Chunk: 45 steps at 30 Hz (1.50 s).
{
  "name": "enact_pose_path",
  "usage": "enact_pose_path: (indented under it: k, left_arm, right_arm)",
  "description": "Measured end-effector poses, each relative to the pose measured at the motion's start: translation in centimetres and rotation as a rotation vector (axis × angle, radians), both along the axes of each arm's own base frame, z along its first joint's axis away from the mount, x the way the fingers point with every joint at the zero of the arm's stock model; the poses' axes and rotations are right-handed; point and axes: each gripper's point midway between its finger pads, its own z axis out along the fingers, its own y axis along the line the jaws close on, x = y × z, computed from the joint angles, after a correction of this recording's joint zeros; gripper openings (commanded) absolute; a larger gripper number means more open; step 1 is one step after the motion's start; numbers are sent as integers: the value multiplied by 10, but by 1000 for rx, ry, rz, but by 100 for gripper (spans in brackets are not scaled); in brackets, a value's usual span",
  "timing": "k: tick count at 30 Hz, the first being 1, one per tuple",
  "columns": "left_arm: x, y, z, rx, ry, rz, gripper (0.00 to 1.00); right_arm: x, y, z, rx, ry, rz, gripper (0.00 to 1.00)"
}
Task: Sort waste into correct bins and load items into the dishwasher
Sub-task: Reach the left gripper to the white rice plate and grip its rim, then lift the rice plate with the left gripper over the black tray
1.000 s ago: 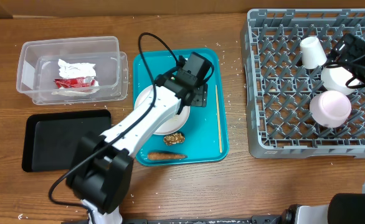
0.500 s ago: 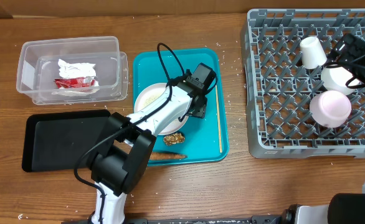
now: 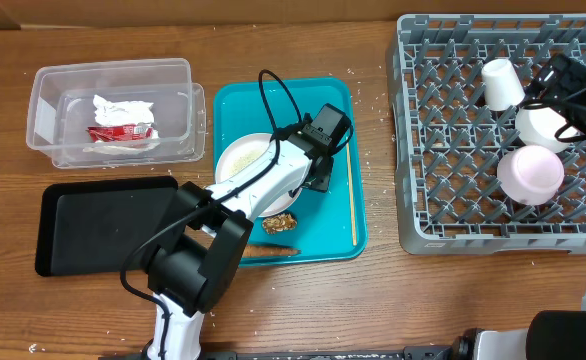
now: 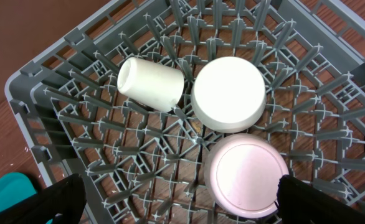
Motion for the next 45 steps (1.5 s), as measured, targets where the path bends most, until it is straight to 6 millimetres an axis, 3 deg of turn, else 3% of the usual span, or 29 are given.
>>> enact_pose_path:
  k: [6,11,18,23,36,45]
  left_arm:
    - [-3,0,-3,8,11,-5,54]
    - [-6,1,-11,27,30,-24,45]
    - [-7,5,-11,56,28,-26,17]
    - [-16,8,-8,114,47,-43,7]
    - [-11,-12,29,169,-21,-84,4]
    - [-16,-9,60,269,-54,-58,4]
  right_arm:
    - [0,0,0,0,0,1,100]
    - [0,0,0,0,-1,0,100]
    - [0,0,0,-1,-1,0,100]
    - [0,0,0,0,0,0,100]
    - [0,0,0,0,-1,0,100]
    - [0,0,0,0,-1,0,100]
